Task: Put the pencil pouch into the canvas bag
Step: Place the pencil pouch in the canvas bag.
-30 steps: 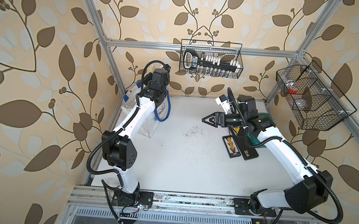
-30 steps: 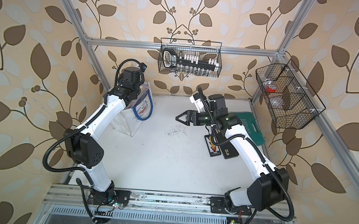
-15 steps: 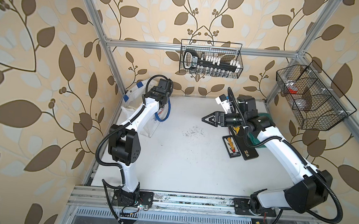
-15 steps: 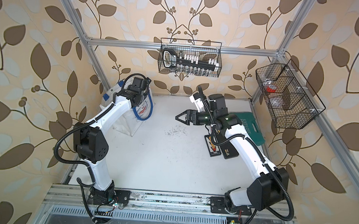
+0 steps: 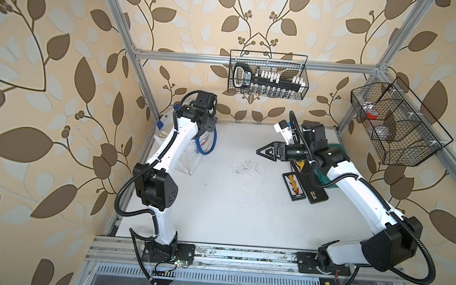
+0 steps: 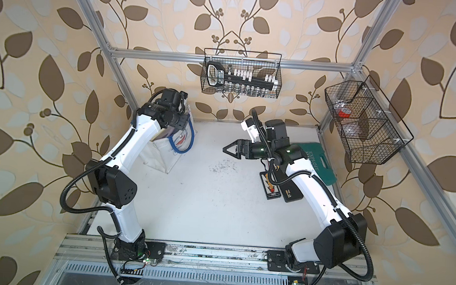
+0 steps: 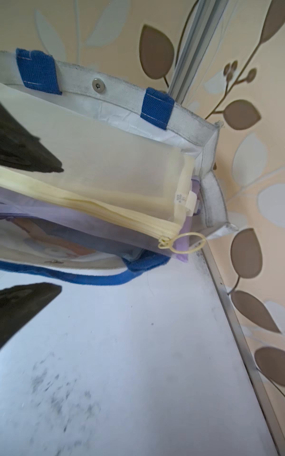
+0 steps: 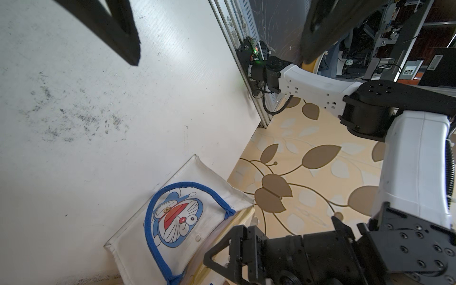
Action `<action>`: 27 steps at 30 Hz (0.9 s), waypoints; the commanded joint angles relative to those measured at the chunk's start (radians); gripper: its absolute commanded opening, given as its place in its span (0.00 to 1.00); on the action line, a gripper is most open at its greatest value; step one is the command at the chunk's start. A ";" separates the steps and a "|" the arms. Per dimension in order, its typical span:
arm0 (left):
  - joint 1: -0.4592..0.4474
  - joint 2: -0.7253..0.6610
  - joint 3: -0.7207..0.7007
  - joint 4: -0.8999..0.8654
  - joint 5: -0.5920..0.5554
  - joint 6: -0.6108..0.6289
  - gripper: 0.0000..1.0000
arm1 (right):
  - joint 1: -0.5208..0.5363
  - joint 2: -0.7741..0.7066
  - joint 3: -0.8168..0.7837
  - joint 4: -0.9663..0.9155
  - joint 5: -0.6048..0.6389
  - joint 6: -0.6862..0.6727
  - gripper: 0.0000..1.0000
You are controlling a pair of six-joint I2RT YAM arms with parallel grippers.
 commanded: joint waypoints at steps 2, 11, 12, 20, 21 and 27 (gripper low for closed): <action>0.090 -0.096 0.075 -0.116 0.206 -0.151 0.73 | -0.004 -0.028 -0.003 0.017 -0.012 0.006 0.99; 0.195 0.011 0.057 0.007 0.278 -0.216 0.65 | -0.005 -0.014 0.018 -0.029 0.007 -0.017 1.00; 0.196 0.030 0.052 0.023 0.277 -0.218 0.63 | -0.006 -0.015 0.020 -0.036 0.010 -0.021 0.99; 0.211 0.189 0.041 0.066 0.242 -0.249 0.56 | -0.026 -0.018 0.026 -0.052 0.014 -0.028 0.99; 0.213 0.198 0.036 0.071 0.226 -0.250 0.55 | -0.031 -0.017 0.028 -0.055 0.015 -0.029 0.99; 0.229 0.212 -0.047 0.104 0.179 -0.258 0.55 | -0.092 -0.019 0.015 -0.036 0.022 -0.004 1.00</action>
